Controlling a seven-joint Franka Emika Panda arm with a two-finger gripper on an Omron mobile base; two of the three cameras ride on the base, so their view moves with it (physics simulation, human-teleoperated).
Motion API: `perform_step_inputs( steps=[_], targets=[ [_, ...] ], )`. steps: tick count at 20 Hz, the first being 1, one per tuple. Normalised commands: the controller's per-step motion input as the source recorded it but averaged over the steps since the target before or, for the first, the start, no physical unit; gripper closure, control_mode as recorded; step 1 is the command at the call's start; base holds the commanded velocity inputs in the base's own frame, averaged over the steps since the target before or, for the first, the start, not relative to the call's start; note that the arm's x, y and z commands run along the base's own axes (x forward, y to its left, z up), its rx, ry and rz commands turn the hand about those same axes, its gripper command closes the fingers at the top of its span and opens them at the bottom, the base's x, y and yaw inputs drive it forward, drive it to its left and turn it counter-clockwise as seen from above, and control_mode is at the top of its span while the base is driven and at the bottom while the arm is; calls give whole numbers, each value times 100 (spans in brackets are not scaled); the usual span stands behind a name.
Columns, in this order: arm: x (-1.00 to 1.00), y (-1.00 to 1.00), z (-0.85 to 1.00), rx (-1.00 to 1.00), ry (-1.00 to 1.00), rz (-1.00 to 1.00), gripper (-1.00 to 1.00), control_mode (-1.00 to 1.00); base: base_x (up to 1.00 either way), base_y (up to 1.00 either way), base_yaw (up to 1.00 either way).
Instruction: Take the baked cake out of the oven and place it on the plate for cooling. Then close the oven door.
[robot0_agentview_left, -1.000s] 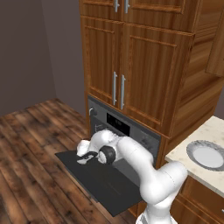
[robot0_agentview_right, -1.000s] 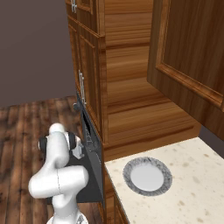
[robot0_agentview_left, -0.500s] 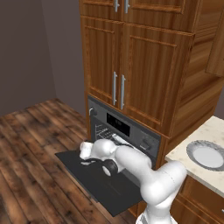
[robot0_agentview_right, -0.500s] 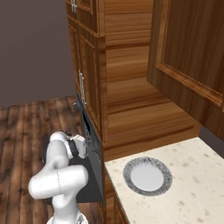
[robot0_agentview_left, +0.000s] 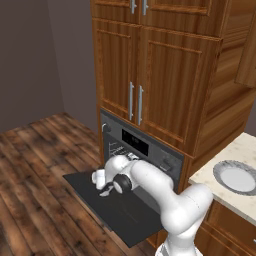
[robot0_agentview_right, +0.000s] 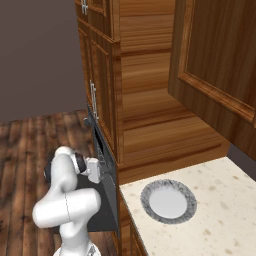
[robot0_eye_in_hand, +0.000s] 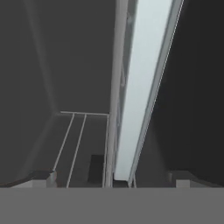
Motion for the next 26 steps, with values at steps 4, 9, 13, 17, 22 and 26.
perform_step_inputs(
  steps=[4, 9, 13, 17, 22, 26],
  targets=[
    [39, -8, -17, 4, 0, 22, -100, -100, 0, 0, 0],
    [31, -11, -11, 7, 0, 24, -100, -100, 0, 0, 0],
    [41, -2, -44, 3, 0, 19, -100, -100, 0, 0, 0],
    [50, 0, -59, 0, 0, 10, -100, -100, 0, 0, 0],
    [44, -4, -9, 5, 0, 1, -100, -100, 0, 0, 0],
    [27, -4, -11, 3, 0, 0, -100, -100, 0, 0, 0]
  ],
)
